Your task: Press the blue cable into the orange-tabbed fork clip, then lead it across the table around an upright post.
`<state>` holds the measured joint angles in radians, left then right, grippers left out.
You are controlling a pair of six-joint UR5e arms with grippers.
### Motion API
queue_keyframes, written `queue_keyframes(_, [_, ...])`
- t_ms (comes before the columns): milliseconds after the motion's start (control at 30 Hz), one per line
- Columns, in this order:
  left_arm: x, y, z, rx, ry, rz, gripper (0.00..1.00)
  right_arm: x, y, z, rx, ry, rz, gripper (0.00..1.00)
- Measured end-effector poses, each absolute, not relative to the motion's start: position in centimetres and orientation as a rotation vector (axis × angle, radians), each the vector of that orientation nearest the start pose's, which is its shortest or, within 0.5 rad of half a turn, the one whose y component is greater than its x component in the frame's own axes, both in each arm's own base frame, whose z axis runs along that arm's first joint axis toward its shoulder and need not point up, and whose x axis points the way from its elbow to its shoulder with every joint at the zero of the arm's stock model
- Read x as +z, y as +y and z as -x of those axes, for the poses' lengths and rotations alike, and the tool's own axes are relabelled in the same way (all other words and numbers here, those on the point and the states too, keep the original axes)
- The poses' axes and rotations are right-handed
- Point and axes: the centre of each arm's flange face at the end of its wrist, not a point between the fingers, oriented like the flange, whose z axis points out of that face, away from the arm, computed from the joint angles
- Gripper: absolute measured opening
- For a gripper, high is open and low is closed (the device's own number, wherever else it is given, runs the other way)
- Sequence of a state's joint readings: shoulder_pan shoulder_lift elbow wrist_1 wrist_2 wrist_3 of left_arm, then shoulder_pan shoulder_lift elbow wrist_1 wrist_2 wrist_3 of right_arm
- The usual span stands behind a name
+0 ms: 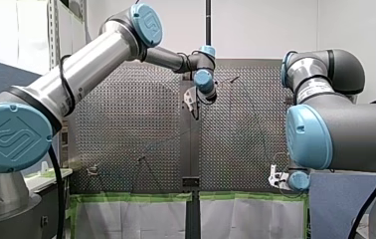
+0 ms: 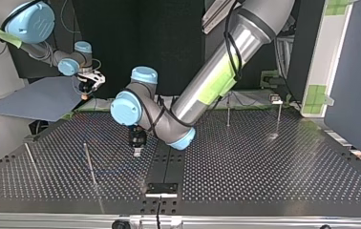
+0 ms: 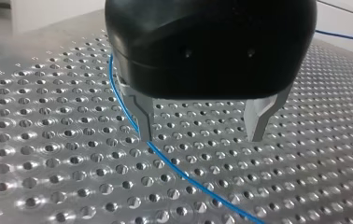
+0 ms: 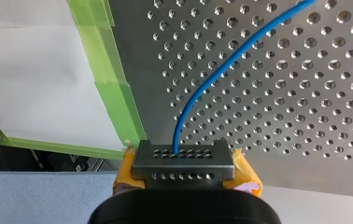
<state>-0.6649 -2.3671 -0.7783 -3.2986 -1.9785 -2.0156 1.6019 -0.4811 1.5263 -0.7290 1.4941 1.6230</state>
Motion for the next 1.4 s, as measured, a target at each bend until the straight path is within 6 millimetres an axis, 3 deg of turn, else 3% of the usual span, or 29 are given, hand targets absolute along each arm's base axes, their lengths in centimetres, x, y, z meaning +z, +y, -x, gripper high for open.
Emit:
queue_keyframes(400, [37.3, -51.9, -51.7, -0.390, 1.795, 0.063, 0.95, -10.5, -63.2, -16.5, 1.164, -1.433, -1.496, 0.00])
queue_keyframes(767, [39.7, -50.9, -48.0, -0.370, 1.830, -0.064, 0.98, -10.3, -63.5, -16.6, 1.162, -1.428, -1.498, 0.00])
queue_keyframes(1400, [53.2, -50.3, -43.5, -0.614, 1.596, -0.156, 0.98, -10.1, -63.8, -16.8, 1.168, -1.423, -1.493, 0.00])
